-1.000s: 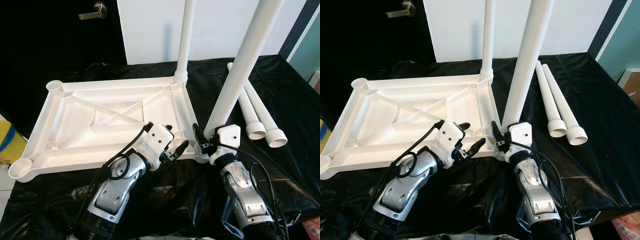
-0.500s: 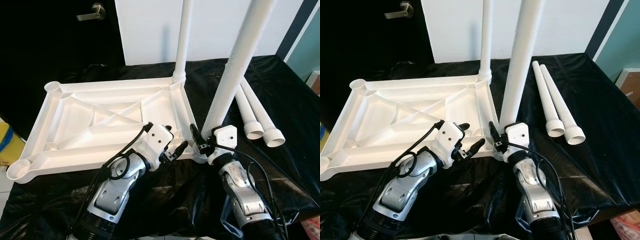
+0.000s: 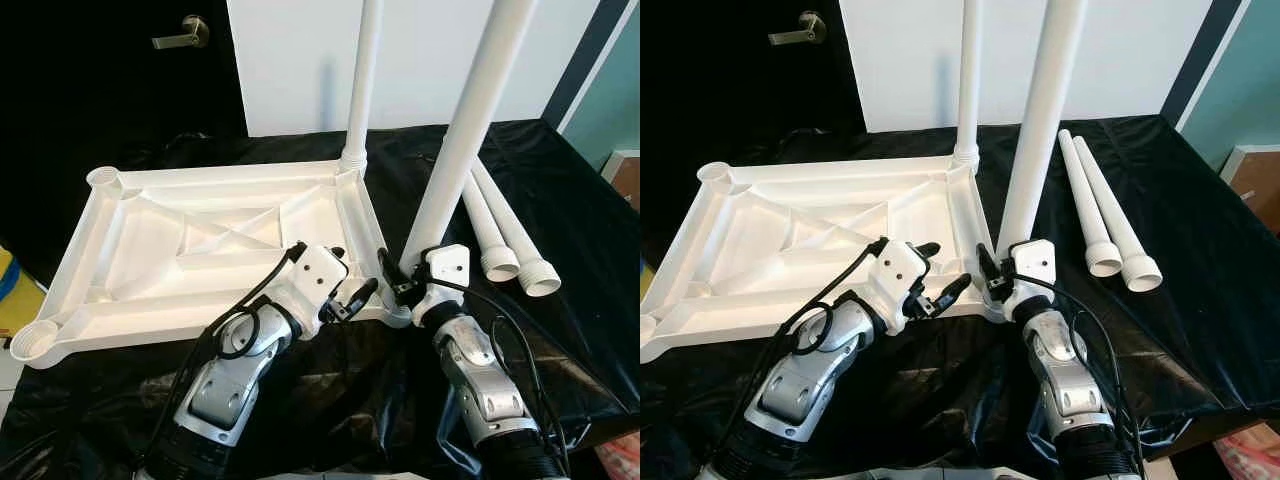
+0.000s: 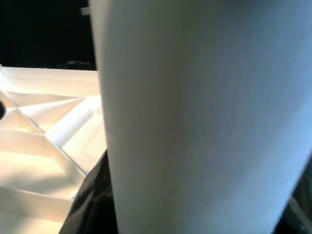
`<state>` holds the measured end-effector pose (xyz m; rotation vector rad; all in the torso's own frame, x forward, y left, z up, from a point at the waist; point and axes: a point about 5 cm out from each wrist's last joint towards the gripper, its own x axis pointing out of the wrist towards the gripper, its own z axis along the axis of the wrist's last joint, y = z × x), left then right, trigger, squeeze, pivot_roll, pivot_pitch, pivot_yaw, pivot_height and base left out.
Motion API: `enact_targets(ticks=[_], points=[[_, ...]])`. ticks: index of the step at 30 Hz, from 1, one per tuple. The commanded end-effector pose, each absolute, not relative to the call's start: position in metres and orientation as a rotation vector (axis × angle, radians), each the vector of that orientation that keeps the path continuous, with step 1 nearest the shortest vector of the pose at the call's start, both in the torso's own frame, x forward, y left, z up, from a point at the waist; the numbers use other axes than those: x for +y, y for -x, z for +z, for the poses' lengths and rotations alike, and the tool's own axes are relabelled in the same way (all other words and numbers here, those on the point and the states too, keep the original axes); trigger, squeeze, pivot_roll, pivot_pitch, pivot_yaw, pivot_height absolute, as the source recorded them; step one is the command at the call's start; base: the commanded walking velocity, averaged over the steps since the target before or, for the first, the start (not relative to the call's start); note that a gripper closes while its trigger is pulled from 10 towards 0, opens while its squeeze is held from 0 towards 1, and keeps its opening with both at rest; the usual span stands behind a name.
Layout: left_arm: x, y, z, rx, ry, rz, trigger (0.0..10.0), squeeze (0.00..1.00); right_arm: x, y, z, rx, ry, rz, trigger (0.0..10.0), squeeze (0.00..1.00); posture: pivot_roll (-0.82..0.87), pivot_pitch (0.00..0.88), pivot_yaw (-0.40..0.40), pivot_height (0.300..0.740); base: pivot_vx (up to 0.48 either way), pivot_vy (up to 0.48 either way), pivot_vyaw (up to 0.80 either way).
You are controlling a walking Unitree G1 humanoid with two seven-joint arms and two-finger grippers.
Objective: Building children table
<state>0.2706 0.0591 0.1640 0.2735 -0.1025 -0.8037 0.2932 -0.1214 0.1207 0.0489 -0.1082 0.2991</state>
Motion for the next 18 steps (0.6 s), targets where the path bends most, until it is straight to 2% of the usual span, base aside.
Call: enact_targets(ticks=[1, 5, 13, 16, 18], points=[[0.06, -0.271, 0.164, -0.097, -0.285, -0.786, 10.0, 0.0, -0.125, -0.284, 0.08, 0.105, -0.09, 0.276, 10.0, 0.0, -0.02, 0.05, -0.017, 0.74, 0.0, 0.0, 0.0], [0.06, -0.271, 0.164, -0.098, -0.289, -0.787, 10.0, 0.0, -0.127, -0.285, 0.079, 0.126, -0.13, 0.252, 10.0, 0.0, -0.02, 0.042, -0.016, 0.74, 0.0, 0.0, 0.0], [0.06, -0.271, 0.164, -0.101, -0.295, -0.788, 10.0, 0.0, -0.127, -0.285, 0.081, 0.1, -0.101, 0.267, 10.0, 0.0, -0.02, 0.033, -0.015, 0.74, 0.0, 0.0, 0.0], [0.059, -0.271, 0.163, -0.102, -0.299, -0.789, 10.0, 0.0, -0.119, -0.277, 0.093, -0.043, 0.015, 0.365, 10.0, 0.0, -0.02, 0.031, -0.016, 0.74, 0.0, 0.0, 0.0], [0.059, -0.271, 0.163, -0.102, -0.3, -0.788, 10.0, 0.0, -0.118, -0.275, 0.094, -0.063, 0.03, 0.379, 10.0, 0.0, -0.02, 0.031, -0.016, 0.74, 0.0, 0.0, 0.0]])
